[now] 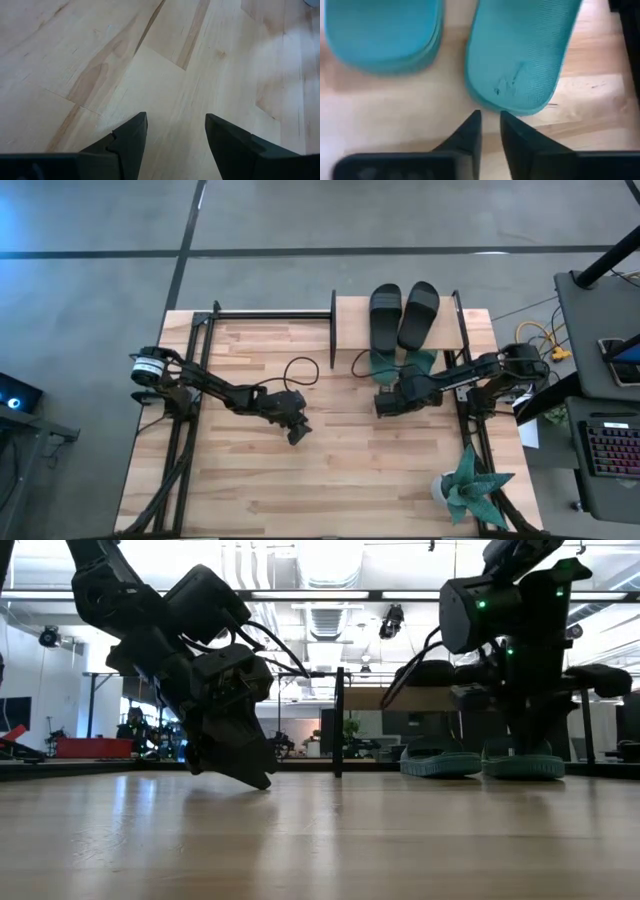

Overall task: Pick and place slides into the shelf
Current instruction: Adjust the green slippers under the shelf

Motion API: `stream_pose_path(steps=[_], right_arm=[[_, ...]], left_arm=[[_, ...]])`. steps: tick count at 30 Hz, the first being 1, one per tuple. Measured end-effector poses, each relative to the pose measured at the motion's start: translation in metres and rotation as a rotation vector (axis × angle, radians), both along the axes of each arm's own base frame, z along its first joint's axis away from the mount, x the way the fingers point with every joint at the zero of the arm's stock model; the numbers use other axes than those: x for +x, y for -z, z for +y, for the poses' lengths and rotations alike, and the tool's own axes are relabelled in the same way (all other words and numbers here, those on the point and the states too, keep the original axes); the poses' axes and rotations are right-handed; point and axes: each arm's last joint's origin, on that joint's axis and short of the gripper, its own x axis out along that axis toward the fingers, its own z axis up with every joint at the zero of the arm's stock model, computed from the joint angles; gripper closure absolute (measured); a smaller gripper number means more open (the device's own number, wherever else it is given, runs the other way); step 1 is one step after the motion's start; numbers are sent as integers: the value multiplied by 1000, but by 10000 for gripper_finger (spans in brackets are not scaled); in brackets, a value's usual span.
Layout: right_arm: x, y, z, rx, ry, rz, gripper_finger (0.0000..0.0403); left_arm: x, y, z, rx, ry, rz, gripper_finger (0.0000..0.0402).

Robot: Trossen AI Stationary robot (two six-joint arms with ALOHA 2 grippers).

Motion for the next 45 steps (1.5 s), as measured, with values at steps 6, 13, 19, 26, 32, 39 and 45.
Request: stream_pose_path(steps=[6,13,19,26,32,39,45], right_arm=[[-1,-1,-1,-51,93,-52,392],[-15,-5,-1,-95,170,58,394],[-18,1,-2,-104,113,73,394],[-27,20,-4,-104,131,45,394],[-34,25,-4,-109,124,78,394],[-43,31,-5,-110,85,135,394],[-51,35,-8,-129,105,166,394]], left_arm=[[0,0,0,-1,1,-2,210],[0,0,0,-1,2,-1,210],[0,0,0,3,7,-1,210],[0,0,0,6,10,0,210],[0,0,0,12,16,2,210],[-1,1,0,23,27,1,210],[-1,1,0,24,28,1,210]])
